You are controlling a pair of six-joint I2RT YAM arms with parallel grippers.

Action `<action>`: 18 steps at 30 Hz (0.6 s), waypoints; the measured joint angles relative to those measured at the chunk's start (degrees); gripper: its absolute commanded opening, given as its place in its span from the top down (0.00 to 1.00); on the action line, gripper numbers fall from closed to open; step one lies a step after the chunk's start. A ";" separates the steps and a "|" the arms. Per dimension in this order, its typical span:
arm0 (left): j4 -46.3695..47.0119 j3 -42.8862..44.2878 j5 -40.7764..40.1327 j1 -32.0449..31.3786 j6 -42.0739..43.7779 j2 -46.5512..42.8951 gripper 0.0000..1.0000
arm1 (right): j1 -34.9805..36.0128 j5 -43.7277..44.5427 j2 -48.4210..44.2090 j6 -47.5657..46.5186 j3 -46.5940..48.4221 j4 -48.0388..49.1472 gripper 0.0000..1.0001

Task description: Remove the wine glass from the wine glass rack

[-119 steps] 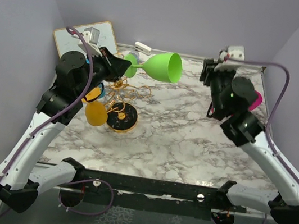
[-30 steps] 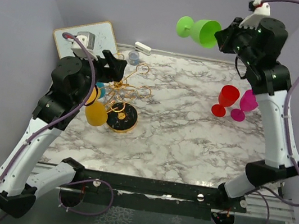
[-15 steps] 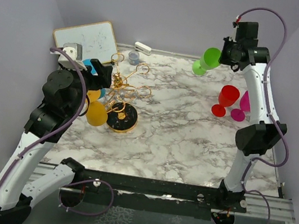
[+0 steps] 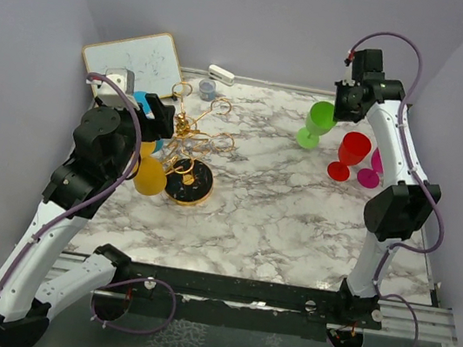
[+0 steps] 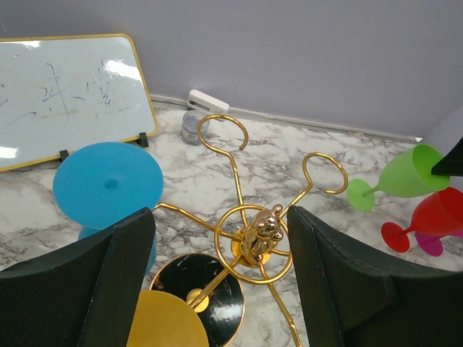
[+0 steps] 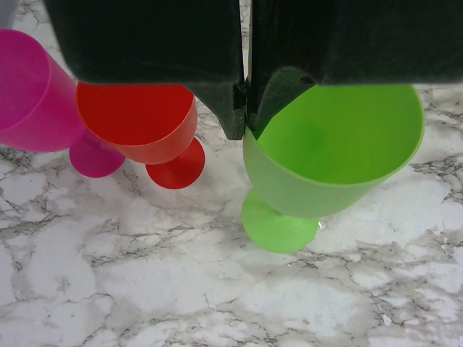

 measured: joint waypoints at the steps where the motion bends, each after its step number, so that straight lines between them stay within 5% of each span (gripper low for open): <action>1: 0.00 0.00 -0.04 0.00 0.13 0.00 0.24 | 0.00 0.04 0.00 -0.04 -0.26 -0.20 0.99; 18: -0.09 0.00 -0.13 0.00 1.01 0.33 0.24 | 0.00 -0.31 -0.39 -0.09 -6.54 -0.48 0.97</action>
